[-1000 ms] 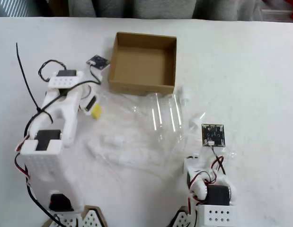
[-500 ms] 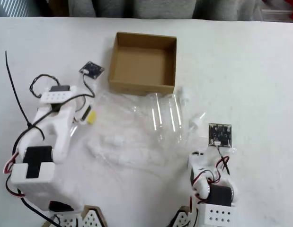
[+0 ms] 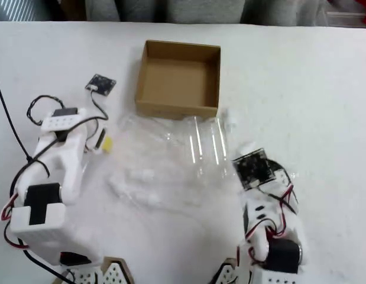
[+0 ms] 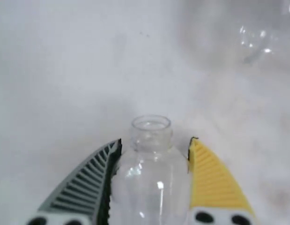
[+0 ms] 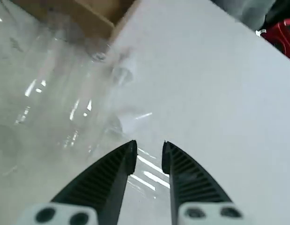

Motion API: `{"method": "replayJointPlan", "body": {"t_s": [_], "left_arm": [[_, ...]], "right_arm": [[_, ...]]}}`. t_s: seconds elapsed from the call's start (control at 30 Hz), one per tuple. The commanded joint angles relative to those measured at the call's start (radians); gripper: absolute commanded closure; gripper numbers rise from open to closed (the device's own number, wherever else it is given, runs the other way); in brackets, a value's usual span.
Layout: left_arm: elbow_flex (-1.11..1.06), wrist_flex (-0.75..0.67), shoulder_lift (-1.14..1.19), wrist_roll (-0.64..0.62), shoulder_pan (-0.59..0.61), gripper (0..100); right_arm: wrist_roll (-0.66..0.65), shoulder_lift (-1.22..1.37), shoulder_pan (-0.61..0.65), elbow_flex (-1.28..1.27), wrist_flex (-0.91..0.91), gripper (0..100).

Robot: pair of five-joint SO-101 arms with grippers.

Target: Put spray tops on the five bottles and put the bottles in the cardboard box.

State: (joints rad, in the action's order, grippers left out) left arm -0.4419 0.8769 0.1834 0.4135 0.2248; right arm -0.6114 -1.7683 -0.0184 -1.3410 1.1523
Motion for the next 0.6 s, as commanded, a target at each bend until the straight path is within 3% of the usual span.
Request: {"method": "replayJointPlan", "body": {"t_s": [0.0,0.27,0.43,0.57], "left_arm": [[0.038,-0.028,-0.053,-0.025,0.024,92],[0.098,-0.037,-0.008,-0.144,0.073,92],[0.269,0.104,0.119,-0.152,0.076,92],[0.381,0.187,0.199,-0.157,0.096,92]], "right_arm": [[-0.018,0.157,0.131,0.140,0.019,92.5],[-0.018,0.740,0.467,0.466,0.028,92.3],[-0.023,1.046,0.661,0.735,0.116,92.1],[-0.140,1.280,0.777,0.937,0.226,92.1]]}}
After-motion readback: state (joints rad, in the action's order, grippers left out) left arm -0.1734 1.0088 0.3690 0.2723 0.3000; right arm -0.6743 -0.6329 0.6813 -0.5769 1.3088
